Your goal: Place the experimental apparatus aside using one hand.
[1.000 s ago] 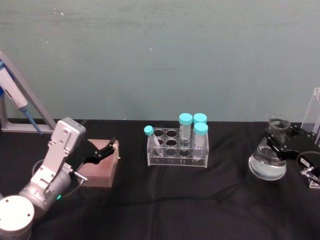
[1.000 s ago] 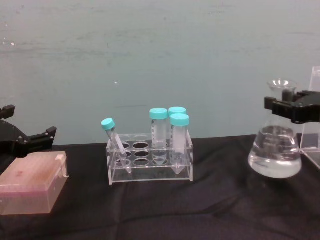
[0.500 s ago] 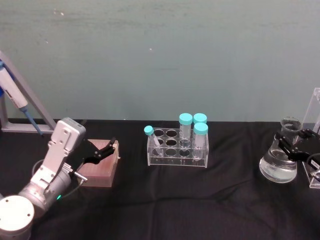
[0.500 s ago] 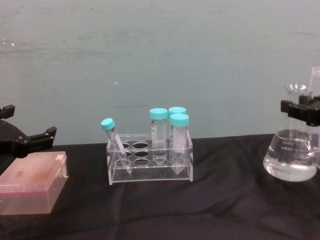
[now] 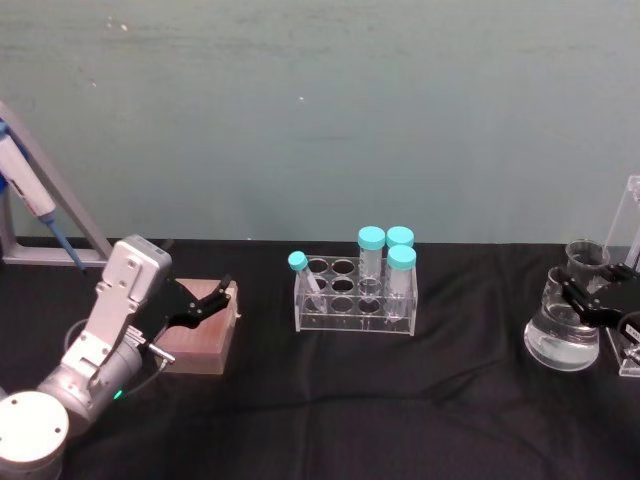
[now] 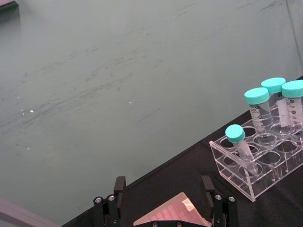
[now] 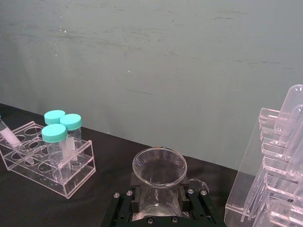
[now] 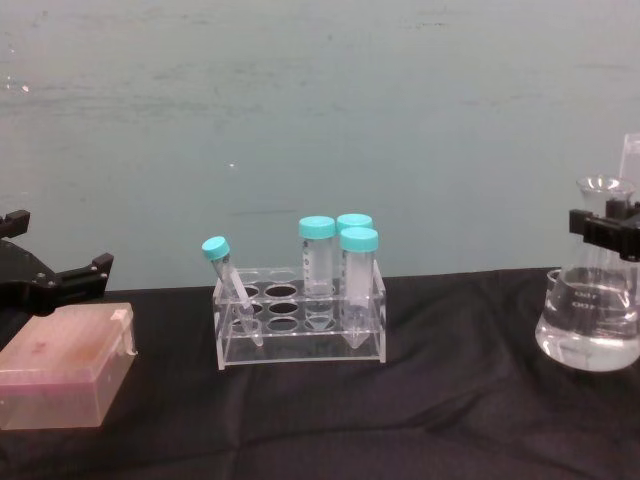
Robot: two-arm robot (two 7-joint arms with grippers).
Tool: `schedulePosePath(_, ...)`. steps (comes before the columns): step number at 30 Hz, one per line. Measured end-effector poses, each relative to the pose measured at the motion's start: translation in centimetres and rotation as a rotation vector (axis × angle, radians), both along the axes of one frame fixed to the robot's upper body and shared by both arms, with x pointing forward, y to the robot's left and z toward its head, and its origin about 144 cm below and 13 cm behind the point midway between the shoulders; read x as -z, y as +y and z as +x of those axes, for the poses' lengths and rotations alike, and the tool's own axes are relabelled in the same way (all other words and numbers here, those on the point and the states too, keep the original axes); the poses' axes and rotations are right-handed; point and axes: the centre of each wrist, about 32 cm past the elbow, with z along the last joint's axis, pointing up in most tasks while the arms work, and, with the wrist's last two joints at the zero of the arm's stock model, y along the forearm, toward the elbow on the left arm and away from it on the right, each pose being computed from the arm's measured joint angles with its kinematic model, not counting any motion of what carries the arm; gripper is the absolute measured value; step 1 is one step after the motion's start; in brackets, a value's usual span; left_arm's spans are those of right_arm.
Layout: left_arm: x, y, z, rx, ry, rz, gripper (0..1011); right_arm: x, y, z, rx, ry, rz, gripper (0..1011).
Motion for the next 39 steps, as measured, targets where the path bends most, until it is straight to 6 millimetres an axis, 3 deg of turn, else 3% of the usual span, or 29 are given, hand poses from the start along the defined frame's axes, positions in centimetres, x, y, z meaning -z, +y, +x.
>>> schedulePosePath(39, 0.0, 0.0, 0.0, 0.0, 0.0, 0.0, 1000, 0.99, -0.01, 0.63, -0.011, 0.022, -0.005, 453)
